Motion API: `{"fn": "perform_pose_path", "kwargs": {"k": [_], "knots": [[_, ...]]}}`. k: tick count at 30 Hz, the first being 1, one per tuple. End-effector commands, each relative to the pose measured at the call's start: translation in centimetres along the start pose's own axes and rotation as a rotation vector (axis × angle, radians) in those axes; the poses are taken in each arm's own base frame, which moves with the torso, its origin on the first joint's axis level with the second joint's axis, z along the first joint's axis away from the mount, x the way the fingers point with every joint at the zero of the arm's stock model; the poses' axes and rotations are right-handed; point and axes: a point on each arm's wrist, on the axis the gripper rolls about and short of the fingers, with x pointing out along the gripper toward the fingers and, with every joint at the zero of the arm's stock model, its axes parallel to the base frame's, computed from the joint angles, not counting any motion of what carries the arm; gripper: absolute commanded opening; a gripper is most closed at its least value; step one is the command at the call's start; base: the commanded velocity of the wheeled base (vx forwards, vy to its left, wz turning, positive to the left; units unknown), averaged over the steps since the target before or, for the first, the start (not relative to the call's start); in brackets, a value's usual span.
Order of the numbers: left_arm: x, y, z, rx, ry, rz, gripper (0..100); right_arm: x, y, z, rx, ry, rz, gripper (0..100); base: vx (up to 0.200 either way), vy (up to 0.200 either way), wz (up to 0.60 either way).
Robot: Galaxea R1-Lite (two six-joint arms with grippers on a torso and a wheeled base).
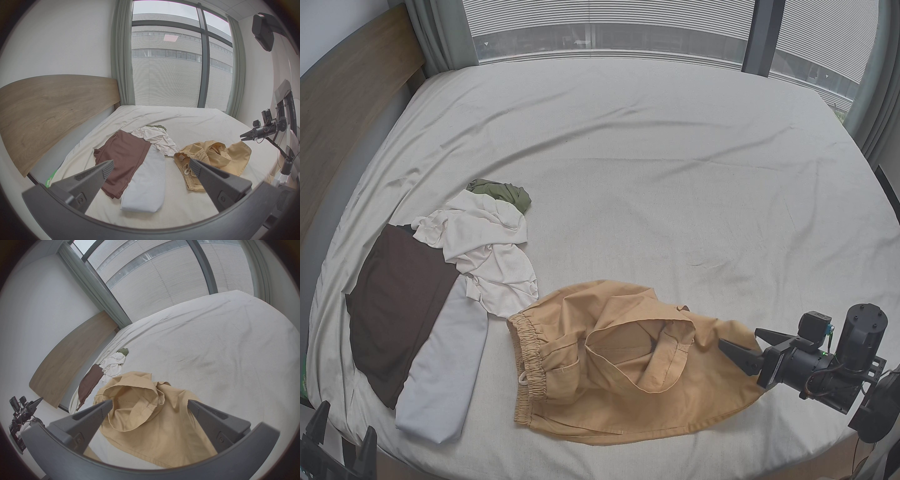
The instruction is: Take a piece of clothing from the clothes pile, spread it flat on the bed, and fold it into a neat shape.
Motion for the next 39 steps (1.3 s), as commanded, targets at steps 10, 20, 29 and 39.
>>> {"fn": "perform_pose_path", "kwargs": {"k": [10, 20, 29, 39], "knots": [[0.0, 0.0, -0.5, 0.0, 0.001, 0.001, 100, -1.5, 0.6, 0.3, -0.007, -0.003, 0.104, 100, 0.0, 0.0, 0.0], [0.0, 0.0, -0.5, -0.003, 0.001, -0.001, 100, 2.6, 2.8, 0.7, -0.084, 0.051, 0.364, 100, 0.0, 0.0, 0.0], [0.0, 0.0, -0.5, -0.005, 0.001, -0.001, 100, 3.3, 4.0, 0.9, -0.104, 0.056, 0.456, 100, 0.0, 0.0, 0.0], [0.0, -0.1, -0.5, 0.053, 0.002, -0.036, 100, 2.0, 5.0, 0.6, -0.105, 0.054, 0.469, 100, 0.0, 0.0, 0.0]]}}
